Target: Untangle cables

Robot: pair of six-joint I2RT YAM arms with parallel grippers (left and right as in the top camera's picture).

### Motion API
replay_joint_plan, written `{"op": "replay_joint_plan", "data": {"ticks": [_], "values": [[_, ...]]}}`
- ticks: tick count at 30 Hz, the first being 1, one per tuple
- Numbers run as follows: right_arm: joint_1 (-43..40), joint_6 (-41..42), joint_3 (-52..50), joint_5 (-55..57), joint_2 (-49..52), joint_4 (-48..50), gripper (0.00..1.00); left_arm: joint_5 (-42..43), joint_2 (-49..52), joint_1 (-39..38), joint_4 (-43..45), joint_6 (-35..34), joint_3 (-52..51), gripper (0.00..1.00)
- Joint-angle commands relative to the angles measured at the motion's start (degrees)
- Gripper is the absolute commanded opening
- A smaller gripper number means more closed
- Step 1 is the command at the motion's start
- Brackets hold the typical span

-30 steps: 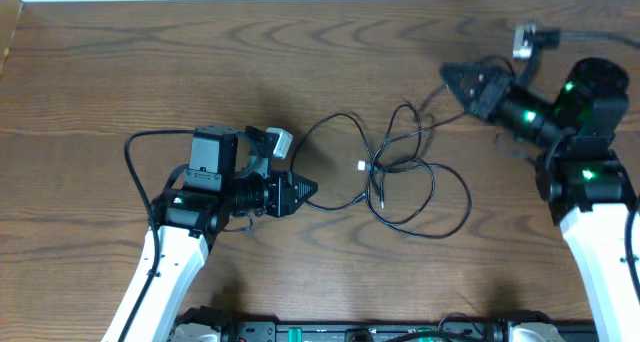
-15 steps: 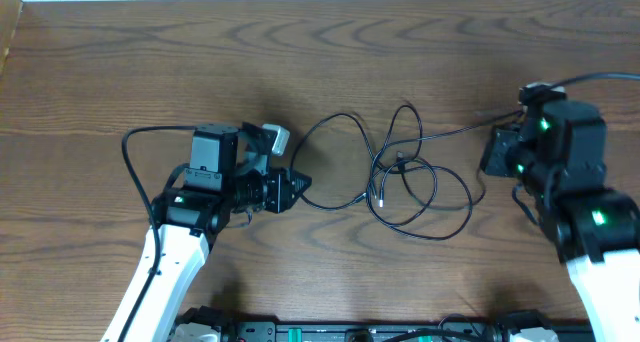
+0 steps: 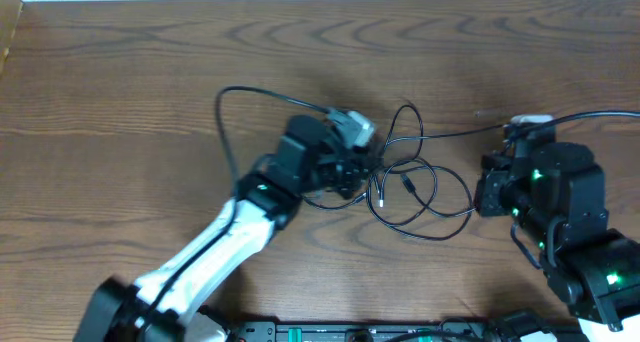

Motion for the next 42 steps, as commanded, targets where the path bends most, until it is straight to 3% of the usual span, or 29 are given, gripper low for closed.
{"op": "replay_joint_plan", "data": {"ticks": [1, 6, 14, 29, 42], "values": [[4.4, -0.1, 0.4, 0.4, -0.3, -0.8, 0.01, -2.3, 4.8, -1.6, 4.6, 0.3, 0.7, 0.4], [10.9, 2.4, 0.4, 0.4, -0.3, -1.9, 0.01, -2.6, 9.1, -1.7, 9.3, 0.3, 0.7, 0.47], [23.5, 7.6, 0.4, 3.4, -0.3, -2.3, 0.01, -8.1, 11.8, -1.6, 19.3, -3.8, 1.3, 0.49], [40.5, 12.2, 0.4, 14.3, -0.3, -2.6, 0.01, -3.5, 21.8, 0.2, 14.3, -4.8, 9.9, 0.48], [41.8, 13.5, 0.4, 14.1, -0.3, -3.5, 0.01, -3.1, 26.4, 1.4, 14.3, -7.1, 10.4, 0.45]]}}
